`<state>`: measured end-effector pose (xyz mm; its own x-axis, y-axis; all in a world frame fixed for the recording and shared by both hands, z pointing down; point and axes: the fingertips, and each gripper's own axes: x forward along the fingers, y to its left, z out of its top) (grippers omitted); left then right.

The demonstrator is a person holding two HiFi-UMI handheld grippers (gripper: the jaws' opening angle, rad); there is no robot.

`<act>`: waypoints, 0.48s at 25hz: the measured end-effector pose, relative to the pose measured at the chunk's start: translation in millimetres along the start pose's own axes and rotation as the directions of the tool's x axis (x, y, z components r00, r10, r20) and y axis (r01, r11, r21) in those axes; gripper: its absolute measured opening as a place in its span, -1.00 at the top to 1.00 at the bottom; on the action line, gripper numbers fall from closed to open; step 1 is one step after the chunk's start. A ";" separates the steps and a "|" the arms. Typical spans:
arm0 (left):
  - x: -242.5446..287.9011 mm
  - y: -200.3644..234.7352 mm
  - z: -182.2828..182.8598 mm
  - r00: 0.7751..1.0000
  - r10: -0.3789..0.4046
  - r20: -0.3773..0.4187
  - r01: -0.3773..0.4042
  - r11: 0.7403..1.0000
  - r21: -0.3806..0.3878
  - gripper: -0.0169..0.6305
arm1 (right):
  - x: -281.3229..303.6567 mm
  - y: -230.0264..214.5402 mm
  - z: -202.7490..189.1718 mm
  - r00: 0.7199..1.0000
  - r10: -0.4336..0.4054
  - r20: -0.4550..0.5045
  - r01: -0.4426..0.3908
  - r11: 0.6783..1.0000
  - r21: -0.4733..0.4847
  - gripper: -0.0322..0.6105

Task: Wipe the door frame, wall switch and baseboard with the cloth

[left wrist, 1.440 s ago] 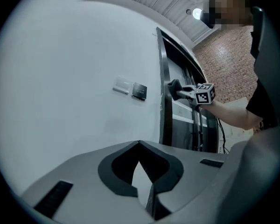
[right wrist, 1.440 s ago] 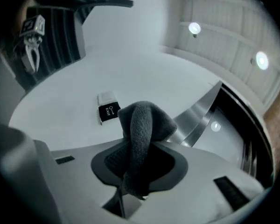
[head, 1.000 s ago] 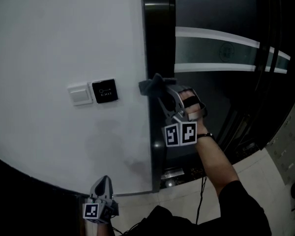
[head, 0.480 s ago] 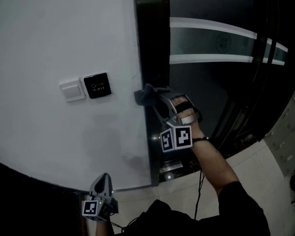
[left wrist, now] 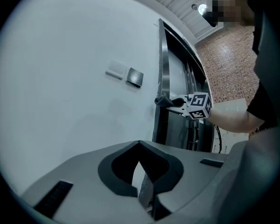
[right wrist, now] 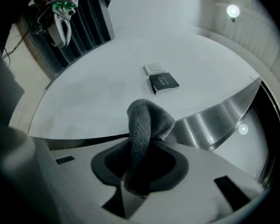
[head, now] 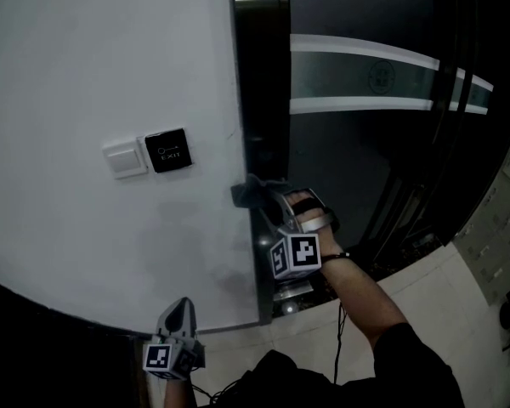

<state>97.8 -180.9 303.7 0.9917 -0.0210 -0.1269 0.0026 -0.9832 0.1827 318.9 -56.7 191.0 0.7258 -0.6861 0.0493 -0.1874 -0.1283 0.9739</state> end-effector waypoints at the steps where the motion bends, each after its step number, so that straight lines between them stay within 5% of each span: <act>1: 0.2 -0.5 0.2 1.000 0.000 0.006 0.000 1.000 0.002 0.97 | 0.6 5.3 0.5 1.000 0.007 -0.002 -0.007 1.000 0.001 0.60; 12: -0.4 -6.7 -7.8 0.999 0.028 -0.030 -0.030 0.997 -0.074 0.97 | 2.7 68.0 -8.8 0.994 0.105 -0.004 -0.105 0.994 0.024 0.60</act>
<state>98.3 -172.9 310.1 0.9948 -0.0432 -0.0927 -0.0179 -0.9658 0.2585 314.0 -61.0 259.3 0.7049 -0.6928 0.1521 -0.2786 -0.0731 0.9576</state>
